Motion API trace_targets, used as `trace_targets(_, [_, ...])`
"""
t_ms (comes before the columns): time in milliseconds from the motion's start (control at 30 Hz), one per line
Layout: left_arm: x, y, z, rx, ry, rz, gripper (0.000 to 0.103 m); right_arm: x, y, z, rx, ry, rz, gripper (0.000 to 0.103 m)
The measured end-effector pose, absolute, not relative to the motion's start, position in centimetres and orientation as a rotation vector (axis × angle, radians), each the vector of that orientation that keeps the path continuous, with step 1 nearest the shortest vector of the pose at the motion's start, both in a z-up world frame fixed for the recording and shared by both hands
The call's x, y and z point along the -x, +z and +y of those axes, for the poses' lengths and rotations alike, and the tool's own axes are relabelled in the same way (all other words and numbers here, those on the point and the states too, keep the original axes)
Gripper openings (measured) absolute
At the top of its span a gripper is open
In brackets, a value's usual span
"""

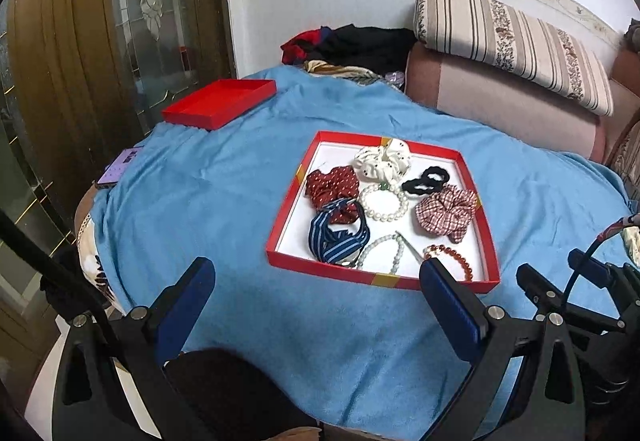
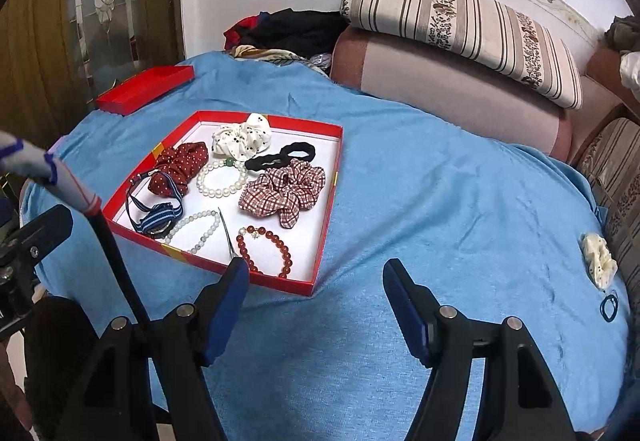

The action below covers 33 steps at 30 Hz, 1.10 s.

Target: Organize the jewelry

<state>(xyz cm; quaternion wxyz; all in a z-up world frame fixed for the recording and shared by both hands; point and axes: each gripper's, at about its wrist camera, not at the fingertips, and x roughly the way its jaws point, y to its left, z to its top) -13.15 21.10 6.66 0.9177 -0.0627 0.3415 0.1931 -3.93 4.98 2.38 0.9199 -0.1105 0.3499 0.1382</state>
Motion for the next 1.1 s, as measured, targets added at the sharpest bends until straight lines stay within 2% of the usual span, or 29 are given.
trace_targets(1100, [12.0,4.6,21.8,0.145,0.406,0.785,0.102,1.4,1.4,5.5,0.226,0.296,0.774,0.076])
